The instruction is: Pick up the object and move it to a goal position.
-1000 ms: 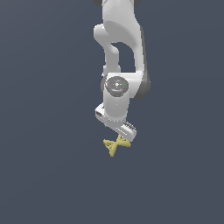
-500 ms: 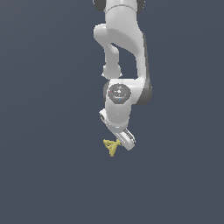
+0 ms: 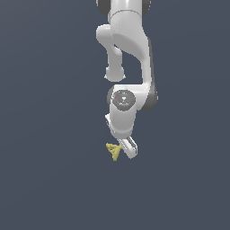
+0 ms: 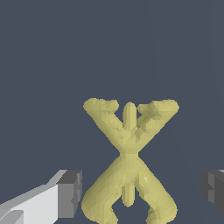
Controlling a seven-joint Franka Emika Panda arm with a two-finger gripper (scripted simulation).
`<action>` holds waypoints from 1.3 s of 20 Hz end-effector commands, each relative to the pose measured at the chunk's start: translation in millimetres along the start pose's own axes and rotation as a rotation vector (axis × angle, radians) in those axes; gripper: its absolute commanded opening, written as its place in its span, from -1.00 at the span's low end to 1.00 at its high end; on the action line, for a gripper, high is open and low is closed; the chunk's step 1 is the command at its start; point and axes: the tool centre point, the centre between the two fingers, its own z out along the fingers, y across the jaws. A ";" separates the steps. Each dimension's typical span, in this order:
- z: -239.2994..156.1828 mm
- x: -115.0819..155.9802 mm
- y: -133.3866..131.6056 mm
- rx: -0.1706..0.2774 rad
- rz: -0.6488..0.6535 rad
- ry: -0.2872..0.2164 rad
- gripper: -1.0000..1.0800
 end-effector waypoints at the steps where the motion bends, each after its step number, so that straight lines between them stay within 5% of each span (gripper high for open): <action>1: 0.8 0.2 -1.1 0.001 0.014 0.001 0.92; 21: 51.0 0.5 -1.2 0.001 0.018 0.001 0.92; 22: 51.0 0.5 -1.2 0.001 0.018 0.001 -1.00; 26: 51.0 0.5 -1.2 0.001 0.018 0.001 -1.00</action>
